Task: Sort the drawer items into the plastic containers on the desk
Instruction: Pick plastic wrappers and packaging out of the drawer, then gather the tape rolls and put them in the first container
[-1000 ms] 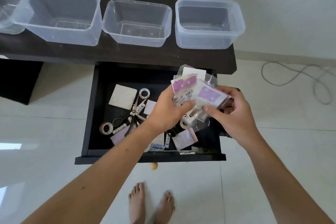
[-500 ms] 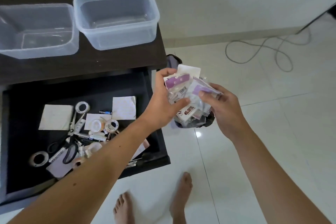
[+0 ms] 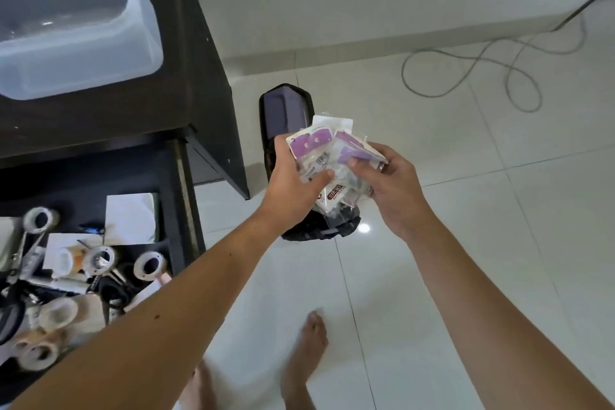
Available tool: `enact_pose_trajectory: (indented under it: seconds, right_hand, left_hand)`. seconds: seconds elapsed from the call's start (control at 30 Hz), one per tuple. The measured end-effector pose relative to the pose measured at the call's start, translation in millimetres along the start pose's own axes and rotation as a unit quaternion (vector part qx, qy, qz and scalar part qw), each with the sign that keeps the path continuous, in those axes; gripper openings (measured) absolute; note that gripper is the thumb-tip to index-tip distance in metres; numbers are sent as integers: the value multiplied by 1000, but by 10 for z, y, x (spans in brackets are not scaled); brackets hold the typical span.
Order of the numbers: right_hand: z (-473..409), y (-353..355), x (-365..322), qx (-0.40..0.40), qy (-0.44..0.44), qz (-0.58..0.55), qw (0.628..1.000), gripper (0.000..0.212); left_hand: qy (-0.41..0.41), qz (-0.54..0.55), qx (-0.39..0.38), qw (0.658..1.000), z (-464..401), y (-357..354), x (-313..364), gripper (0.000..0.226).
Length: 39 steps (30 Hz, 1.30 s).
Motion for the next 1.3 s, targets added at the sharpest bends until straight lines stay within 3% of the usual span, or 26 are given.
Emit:
enact_pose_trajectory:
  seconds: [0.3,0.5,0.63,0.77,0.83,0.97,1.13,1.3]
  right_hand:
    - [-409,139,698,24,-48,59,997,37]
    - [-581,75,931,0,-55,71,996,26]
    - [-683,50,1041,3,-63,110,992,37]
    - [-679,57,1100,18,-67,202,977,68]
    - [-656,78,1105,26,-62,213,975,61]
    - [-587,85,1059,15,-38,228,973,45]
    - [-396,27,870,-11,-10,250,968,45]
    - [-98,-137,402,-28,42,266,963,43]
  left_hand:
    - [117,28,109,987,-449,-139,-647,52]
    - [166,83,120,975,-616,-110,-931,51]
    - [168,33,117,978,-704,-43,-1045,53]
    - [164,-59,113,978,-721,29,-1138,88]
    - [163,-78,105,978,-690,62,-1170,93]
    - [166,-56,105,979,-603,56,-1144,82]
    - [154,-17,81,985,-509,18,-964,75]
    - [89,6,53,995,-320,113,-507,61]
Point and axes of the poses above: each hand's wrist, its own z-axis away from the middle knuckle, its own y-axis out of the back of the hand, x = y × z, the point moved 2 cm from there along -z, towards the middle knuckle, and after that the axes turned 10 degrees about y, right-handed, at the moved point
